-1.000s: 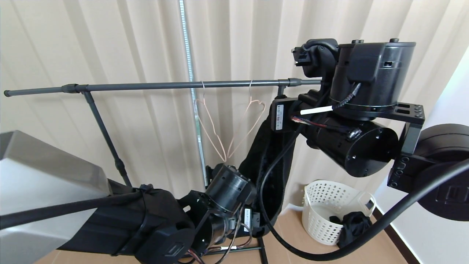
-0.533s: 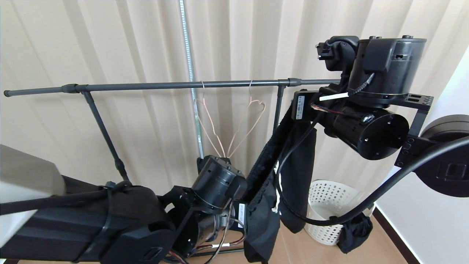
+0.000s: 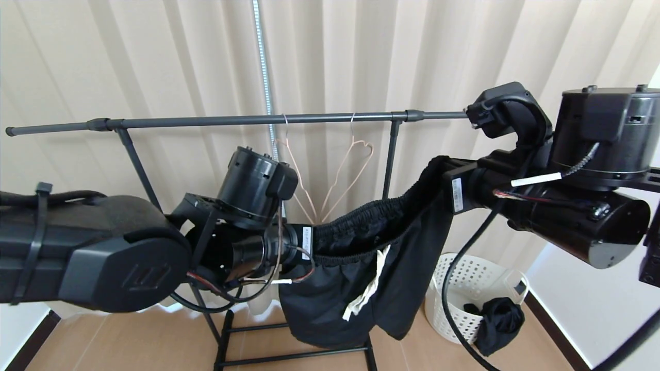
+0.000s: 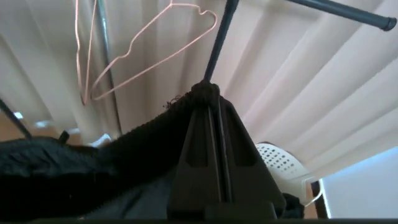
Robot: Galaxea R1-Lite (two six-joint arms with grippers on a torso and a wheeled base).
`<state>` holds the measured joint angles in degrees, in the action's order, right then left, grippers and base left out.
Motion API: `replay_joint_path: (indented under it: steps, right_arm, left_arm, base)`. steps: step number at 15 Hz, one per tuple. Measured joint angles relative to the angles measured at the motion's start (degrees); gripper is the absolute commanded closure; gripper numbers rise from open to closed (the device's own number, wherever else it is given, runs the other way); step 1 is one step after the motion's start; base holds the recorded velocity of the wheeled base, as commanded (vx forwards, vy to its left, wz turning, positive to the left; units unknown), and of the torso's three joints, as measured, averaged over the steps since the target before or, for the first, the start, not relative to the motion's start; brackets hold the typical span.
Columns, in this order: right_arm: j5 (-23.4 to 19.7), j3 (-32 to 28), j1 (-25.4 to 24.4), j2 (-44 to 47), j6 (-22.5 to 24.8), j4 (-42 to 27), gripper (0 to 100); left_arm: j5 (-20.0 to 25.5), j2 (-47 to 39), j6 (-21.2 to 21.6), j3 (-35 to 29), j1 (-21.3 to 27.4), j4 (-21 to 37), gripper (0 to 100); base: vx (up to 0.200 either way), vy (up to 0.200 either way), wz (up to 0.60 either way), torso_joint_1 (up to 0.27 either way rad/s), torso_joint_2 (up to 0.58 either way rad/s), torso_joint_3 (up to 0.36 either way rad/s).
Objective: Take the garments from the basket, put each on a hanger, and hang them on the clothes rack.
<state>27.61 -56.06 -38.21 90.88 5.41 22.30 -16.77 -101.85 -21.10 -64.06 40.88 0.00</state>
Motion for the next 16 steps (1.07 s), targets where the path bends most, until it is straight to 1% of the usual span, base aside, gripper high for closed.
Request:
replay_joint_path:
  steps: [1,2,3,5,6,9,13,16]
  right_arm:
    - [-2.74,1.11,0.0,-1.39,1.51,-2.93,100]
    - [-4.79,1.6,0.0,-2.55,2.63,-7.52,100]
    - [-6.18,1.27,0.01,-3.32,3.5,-10.59,100]
    - [-6.77,-1.16,1.19,-3.93,4.95,-16.06,100]
    - [-6.7,-2.21,2.21,-3.8,5.12,-17.37,100]
    - [-5.97,-4.46,6.07,-2.71,5.28,-18.12,100]
    - [-5.69,-5.64,11.47,-0.54,6.51,-17.96,100]
    - [-5.85,-5.71,15.01,0.13,6.62,-17.9,100]
  left_arm:
    - [0.13,0.23,0.72,-3.39,-0.39,3.94,100]
    - [0.24,0.45,1.87,-7.16,-0.74,8.95,100]
    - [0.3,0.59,3.43,-10.17,-0.89,13.06,100]
    - [0.05,0.76,5.78,-14.63,-1.3,18.16,100]
    - [-0.02,0.89,5.97,-15.63,-1.71,19.54,100]
    - [0.0,2.02,7.69,-16.29,-4.11,21.18,100]
    - [0.33,4.3,9.8,-13.97,-8.83,21.19,100]
    - [0.74,5.46,10.44,-12.26,-12.07,21.1,100]
  base:
    - [0.0,0.0,0.0,0.0,0.0,0.0]
    - [0.0,0.0,0.0,0.0,0.0,0.0]
    - [0.0,0.0,0.0,0.0,0.0,0.0]
    - [0.0,0.0,0.0,0.0,0.0,0.0]
    - [0.0,0.0,0.0,0.0,0.0,0.0]
    - [0.0,0.0,0.0,0.0,0.0,0.0]
    - [0.0,0.0,0.0,0.0,0.0,0.0]
    - [0.0,0.0,0.0,0.0,0.0,0.0]
